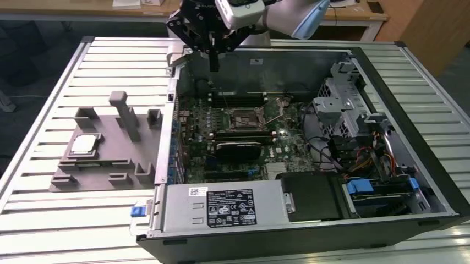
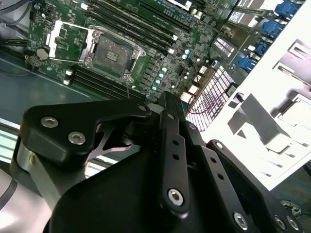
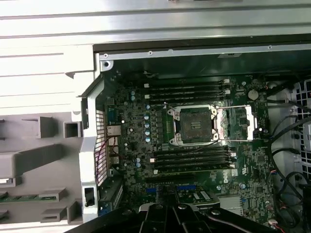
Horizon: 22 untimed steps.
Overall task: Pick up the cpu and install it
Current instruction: 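Reach for the cpu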
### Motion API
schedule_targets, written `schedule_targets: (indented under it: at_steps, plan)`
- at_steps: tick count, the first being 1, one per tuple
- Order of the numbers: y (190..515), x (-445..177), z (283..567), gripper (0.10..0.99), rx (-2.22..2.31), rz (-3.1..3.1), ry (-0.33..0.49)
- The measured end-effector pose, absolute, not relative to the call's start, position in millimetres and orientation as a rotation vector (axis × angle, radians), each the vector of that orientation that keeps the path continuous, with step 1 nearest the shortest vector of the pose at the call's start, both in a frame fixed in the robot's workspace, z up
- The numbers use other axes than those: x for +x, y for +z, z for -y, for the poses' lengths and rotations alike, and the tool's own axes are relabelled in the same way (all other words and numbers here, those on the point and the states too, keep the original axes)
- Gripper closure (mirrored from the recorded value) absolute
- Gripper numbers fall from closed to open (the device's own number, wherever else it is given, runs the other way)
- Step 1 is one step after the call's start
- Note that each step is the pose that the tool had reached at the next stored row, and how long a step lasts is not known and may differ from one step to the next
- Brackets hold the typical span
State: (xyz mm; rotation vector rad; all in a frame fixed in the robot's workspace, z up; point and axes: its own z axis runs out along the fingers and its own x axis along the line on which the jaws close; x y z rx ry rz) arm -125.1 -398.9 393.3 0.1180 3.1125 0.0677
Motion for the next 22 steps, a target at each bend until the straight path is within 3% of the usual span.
schedule_targets:
  at_steps: [22]
  plan:
    - [393.3,-140.6,398.9,0.980,0.118,-3.113,0.068]
